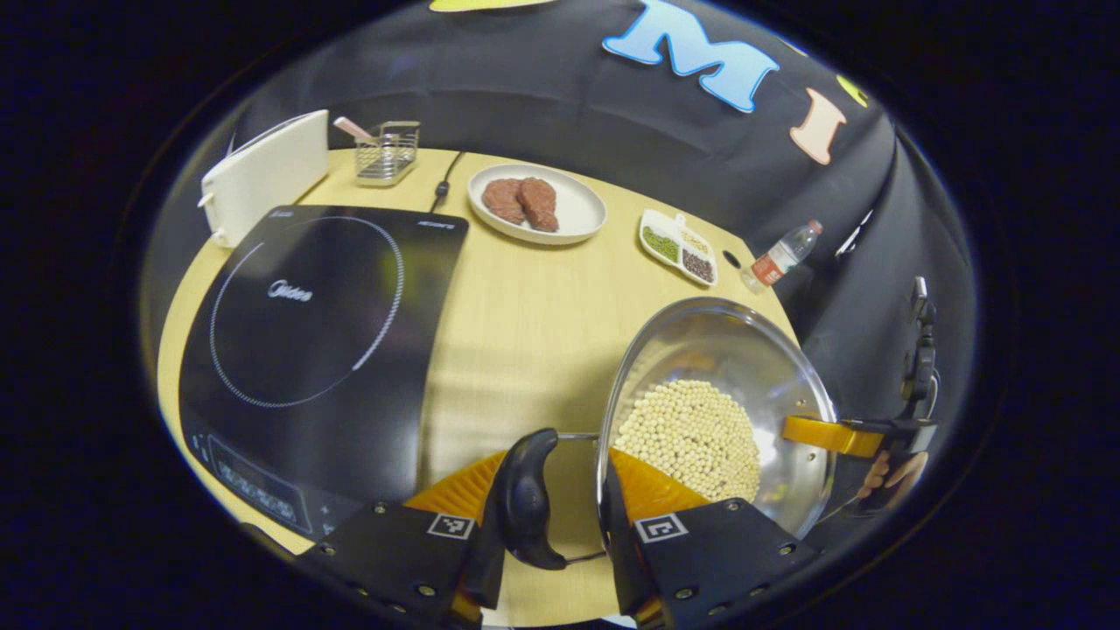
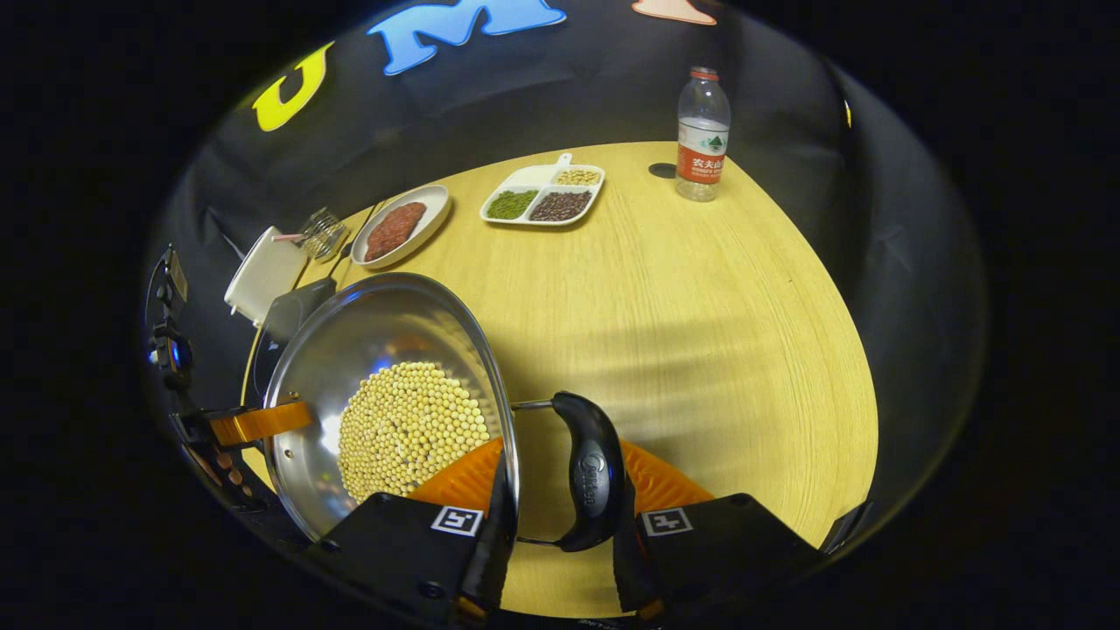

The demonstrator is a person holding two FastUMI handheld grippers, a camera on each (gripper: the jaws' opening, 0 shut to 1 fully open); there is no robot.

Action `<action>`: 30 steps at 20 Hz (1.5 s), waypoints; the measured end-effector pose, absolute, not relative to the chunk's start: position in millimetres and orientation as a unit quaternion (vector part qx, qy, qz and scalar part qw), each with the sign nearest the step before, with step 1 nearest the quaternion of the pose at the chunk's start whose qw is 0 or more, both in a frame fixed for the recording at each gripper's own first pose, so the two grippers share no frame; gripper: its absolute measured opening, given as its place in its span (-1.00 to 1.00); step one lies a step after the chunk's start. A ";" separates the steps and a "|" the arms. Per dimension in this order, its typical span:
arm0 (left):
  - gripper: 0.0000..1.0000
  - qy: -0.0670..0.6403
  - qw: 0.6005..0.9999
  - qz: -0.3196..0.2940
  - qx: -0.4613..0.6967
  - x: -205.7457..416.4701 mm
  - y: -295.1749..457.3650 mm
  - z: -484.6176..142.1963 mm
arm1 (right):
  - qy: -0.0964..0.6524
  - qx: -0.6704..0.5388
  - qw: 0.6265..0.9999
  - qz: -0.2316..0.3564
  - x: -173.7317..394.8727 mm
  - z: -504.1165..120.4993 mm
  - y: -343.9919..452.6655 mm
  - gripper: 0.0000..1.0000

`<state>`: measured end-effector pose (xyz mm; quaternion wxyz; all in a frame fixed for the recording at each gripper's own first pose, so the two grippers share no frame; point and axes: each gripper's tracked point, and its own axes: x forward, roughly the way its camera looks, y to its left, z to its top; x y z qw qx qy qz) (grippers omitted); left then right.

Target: First push the handle of the pot to place it horizontally, then grasp the pot with both hands and set it on the induction cooktop.

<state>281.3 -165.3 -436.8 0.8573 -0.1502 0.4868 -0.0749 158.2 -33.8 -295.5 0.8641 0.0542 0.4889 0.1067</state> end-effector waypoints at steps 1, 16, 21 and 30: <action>0.11 0.484 0.859 -0.071 -0.152 280.4 -165.6 -435.7 | 0.488 0.053 0.864 0.111 150.2 -290.9 -27.0 0.03; -0.06 0.460 0.866 -0.025 -0.194 272.2 -150.5 -432.1 | 0.483 0.014 0.860 0.163 79.2 -259.5 94.1 -0.02; 0.02 0.449 0.873 -0.008 -0.192 270.5 -144.4 -427.3 | 0.479 0.012 0.859 0.177 81.6 -253.9 144.7 -0.03; 0.02 0.430 0.882 0.003 -0.191 270.3 -148.8 -429.4 | 0.467 0.017 0.864 0.189 120.4 -239.0 226.1 -0.03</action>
